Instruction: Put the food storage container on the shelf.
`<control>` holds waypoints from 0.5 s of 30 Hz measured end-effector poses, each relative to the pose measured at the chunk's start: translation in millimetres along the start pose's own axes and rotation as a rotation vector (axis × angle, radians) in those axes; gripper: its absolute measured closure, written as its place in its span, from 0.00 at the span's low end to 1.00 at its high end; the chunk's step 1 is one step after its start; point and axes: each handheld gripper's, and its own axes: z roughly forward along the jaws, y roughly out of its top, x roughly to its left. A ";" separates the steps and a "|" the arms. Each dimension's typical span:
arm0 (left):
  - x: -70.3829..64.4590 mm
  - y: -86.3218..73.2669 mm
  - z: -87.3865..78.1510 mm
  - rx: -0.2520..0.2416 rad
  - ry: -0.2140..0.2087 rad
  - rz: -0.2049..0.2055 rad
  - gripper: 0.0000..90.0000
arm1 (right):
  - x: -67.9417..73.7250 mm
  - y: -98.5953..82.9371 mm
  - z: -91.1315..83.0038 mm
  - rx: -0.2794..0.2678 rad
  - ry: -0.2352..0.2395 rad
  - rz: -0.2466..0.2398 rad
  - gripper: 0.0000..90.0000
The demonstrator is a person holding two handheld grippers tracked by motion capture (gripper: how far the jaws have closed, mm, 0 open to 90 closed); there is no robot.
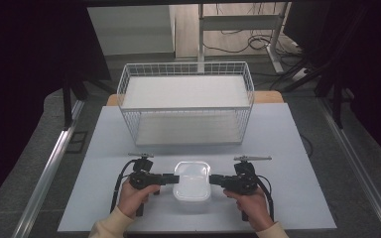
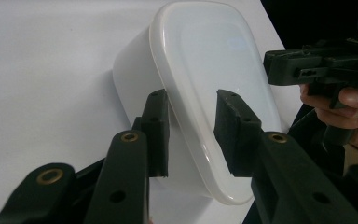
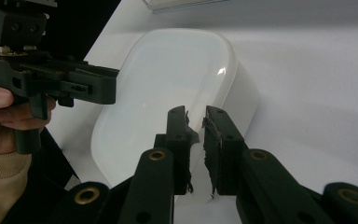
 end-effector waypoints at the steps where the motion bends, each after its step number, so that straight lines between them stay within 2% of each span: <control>1: -0.2 0.0 0.2 0.002 0.003 -0.001 0.73 | -0.2 -0.2 2.8 0.011 -0.008 0.003 0.79; 8: 1.8 0.2 1.0 0.004 -0.008 -0.006 0.72 | -3.2 -0.4 9.4 0.040 0.001 0.035 0.68; 10: 1.5 0.2 1.3 0.006 -0.003 -0.004 0.72 | -4.3 -0.4 11.9 0.048 0.019 0.052 0.65; 15: 2.1 -0.8 0.8 0.007 0.001 -0.009 0.72 | -4.8 0.4 9.9 0.049 0.028 0.063 0.73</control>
